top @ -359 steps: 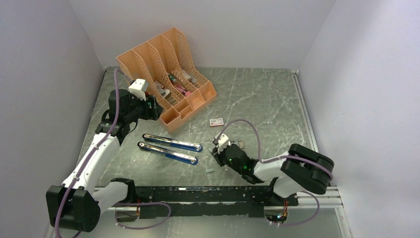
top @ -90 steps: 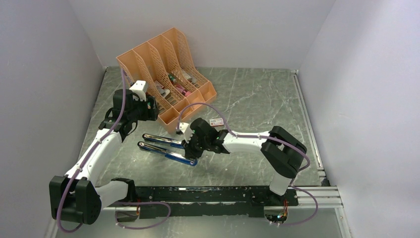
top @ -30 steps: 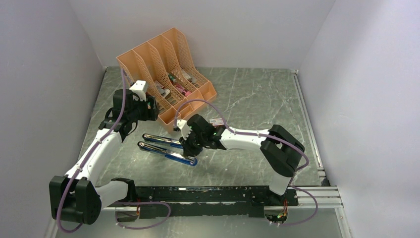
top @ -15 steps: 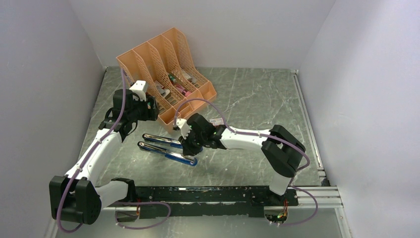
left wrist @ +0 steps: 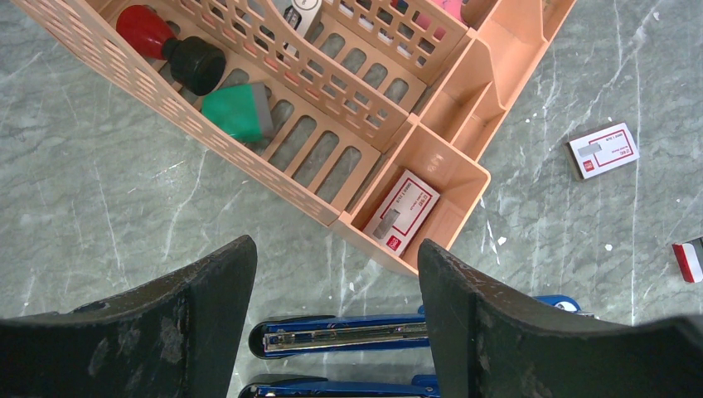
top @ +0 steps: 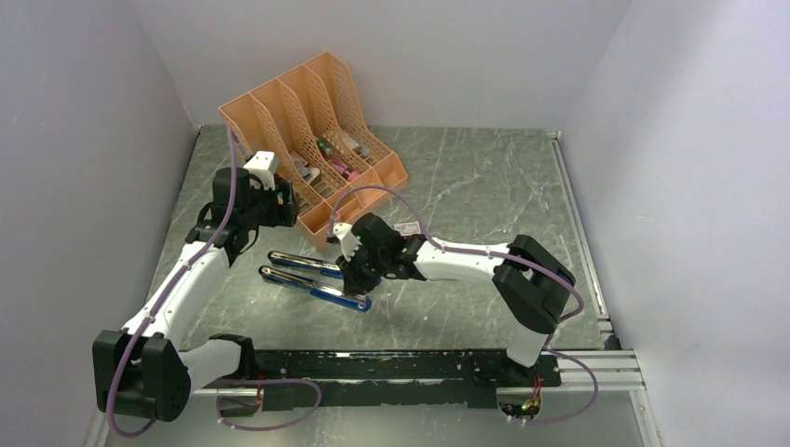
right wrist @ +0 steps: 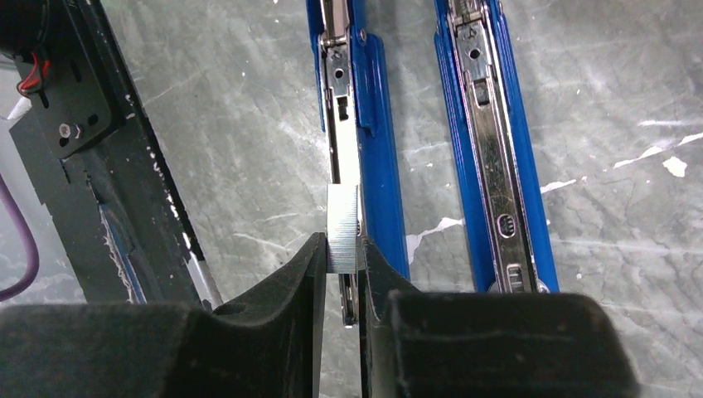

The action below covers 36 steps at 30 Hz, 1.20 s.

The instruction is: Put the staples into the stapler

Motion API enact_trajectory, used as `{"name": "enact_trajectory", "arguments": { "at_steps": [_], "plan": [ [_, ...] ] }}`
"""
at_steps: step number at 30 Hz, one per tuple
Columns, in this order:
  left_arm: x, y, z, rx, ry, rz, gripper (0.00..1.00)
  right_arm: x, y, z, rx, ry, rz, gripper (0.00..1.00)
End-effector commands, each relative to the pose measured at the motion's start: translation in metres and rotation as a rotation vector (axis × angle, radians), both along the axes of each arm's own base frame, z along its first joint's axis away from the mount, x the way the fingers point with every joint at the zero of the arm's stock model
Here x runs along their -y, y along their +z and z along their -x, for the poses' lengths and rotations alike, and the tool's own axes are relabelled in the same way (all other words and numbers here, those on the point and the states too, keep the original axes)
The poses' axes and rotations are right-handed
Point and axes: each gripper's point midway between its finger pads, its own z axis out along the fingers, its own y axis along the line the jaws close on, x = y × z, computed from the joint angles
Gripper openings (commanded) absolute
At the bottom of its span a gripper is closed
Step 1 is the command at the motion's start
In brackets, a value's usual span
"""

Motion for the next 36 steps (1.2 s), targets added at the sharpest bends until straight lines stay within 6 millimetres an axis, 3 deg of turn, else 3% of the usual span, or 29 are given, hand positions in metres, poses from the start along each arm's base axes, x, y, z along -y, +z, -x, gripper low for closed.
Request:
{"name": "enact_trajectory", "arguments": {
  "at_steps": [1, 36],
  "plan": [
    [-0.001, 0.001, 0.0, 0.004, -0.002, 0.006, 0.76, -0.003, 0.014, -0.003, 0.005, -0.03, 0.003, 0.0],
    [-0.001, 0.001, 0.0, 0.005, -0.001, 0.004, 0.76, -0.001, -0.01, 0.005, -0.048, 0.001, 0.094, 0.0]
  ]
}}
